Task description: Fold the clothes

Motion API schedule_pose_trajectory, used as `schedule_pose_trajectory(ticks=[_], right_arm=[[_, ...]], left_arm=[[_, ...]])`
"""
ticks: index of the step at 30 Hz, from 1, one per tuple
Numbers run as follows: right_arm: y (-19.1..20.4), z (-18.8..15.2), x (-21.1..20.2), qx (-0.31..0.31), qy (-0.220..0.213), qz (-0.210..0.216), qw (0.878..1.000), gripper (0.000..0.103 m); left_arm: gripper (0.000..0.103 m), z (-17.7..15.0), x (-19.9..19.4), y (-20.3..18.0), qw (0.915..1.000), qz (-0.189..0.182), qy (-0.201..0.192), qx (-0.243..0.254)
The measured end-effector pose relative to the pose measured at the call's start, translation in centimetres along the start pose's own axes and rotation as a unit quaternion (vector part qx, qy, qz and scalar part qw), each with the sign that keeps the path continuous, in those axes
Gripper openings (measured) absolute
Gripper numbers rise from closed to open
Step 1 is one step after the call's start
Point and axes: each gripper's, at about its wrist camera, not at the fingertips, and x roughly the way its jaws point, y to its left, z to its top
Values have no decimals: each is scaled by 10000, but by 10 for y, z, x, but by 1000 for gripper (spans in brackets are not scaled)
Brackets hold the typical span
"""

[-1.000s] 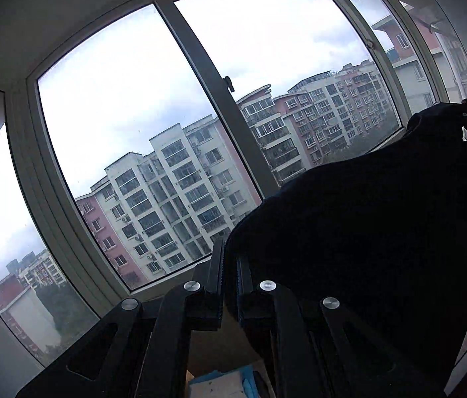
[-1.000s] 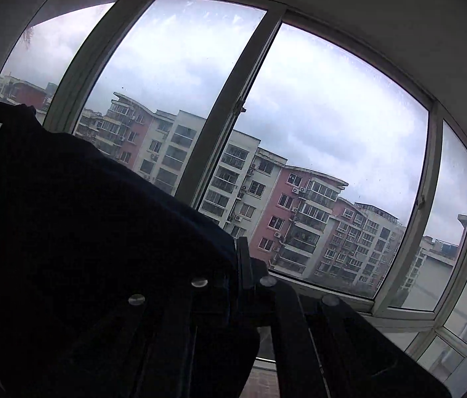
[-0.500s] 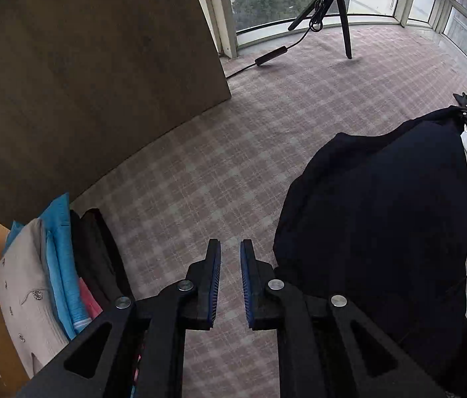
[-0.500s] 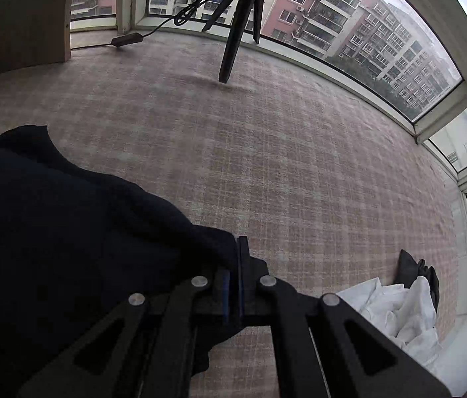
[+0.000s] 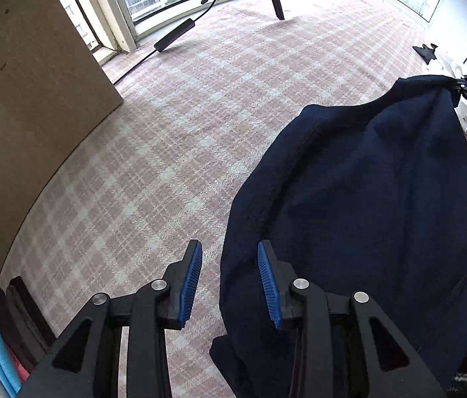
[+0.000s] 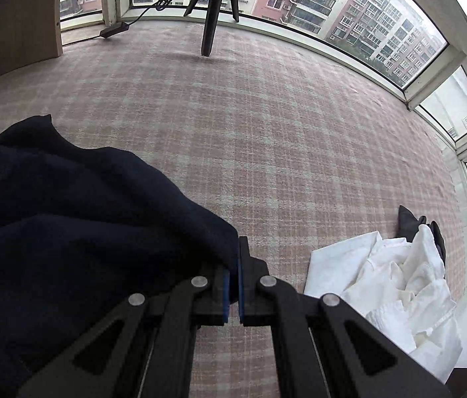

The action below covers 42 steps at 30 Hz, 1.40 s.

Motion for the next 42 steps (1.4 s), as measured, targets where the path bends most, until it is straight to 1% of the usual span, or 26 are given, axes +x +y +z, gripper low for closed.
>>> schedule_pose_trajectory(ticks=[2,4,7,8,9,10,13,14,16,18,20,22,25,27,28,31,34,36,38,39,40,42], right_arm=[[4,1,0,-38,-23,7,10000,3],[7,0,0,-55,-30,29,10000,3],[7,0,0,-54,-33,40,10000,3],[6,1,1,-35,-29,53,10000,3],[5,1,2,-16,-25,66,10000,3],[4,1,2,3,-21,78,10000,3],[1,3,3,57,-28,135,9999,3],[1,3,-1,65,-83,148,9998,3],[1,3,-8,77,-205,172,9996,3],[-1,3,-28,112,-450,285,9985,3],[-4,5,-56,109,-745,475,9960,3],[-6,8,-93,47,-1151,583,9916,3],[-7,11,-168,-108,-1930,831,9776,3],[-8,13,-221,-237,-2468,982,9638,3],[-10,12,-249,-323,-2716,1042,9562,3],[-19,6,-338,-553,-3418,1232,9300,3],[-28,-11,-419,-785,-4084,1078,9030,3],[-36,-27,-467,-854,-4434,1114,8852,3],[-47,-39,-506,-857,-4685,1211,8709,3],[-53,-46,-525,-852,-4809,1247,8637,3],[-58,-52,-540,-831,-4917,1238,8579,3],[-66,-63,-568,-784,-5129,1264,8455,3]], left_arm=[[33,1,11,-6,9996,120,144,191],[33,0,17,-7,9996,-14,244,171],[31,1,20,-8,9996,-133,191,147],[22,1,20,-8,9996,-204,174,94],[10,2,20,-7,9994,-291,161,25],[5,2,20,-6,9993,-341,155,-50],[5,1,13,-2,9993,-242,69,-272],[4,0,5,0,9992,-172,-23,-372],[4,-4,-28,12,9964,-188,-379,-733],[4,-12,-79,25,9911,-118,-861,-1009],[4,-24,-140,32,9848,227,-1317,-1107],[4,-40,-204,37,9747,563,-1762,-1252],[4,-68,-303,40,9538,991,-2410,-1496],[4,-88,-365,26,9369,1450,-2777,-1549],[4,-99,-395,18,9272,1691,-2953,-1566],[4,-130,-471,-12,9007,2269,-3313,-1659],[4,-155,-529,-51,8768,2810,-3552,-1614],[4,-165,-558,-75,8636,3112,-3627,-1606],[4,-177,-587,-96,8518,3312,-3716,-1636],[4,-182,-602,-104,8462,3356,-3790,-1664],[4,-186,-616,-113,8392,3410,-3890,-1677],[4,-194,-642,-132,8224,3566,-4111,-1657]])
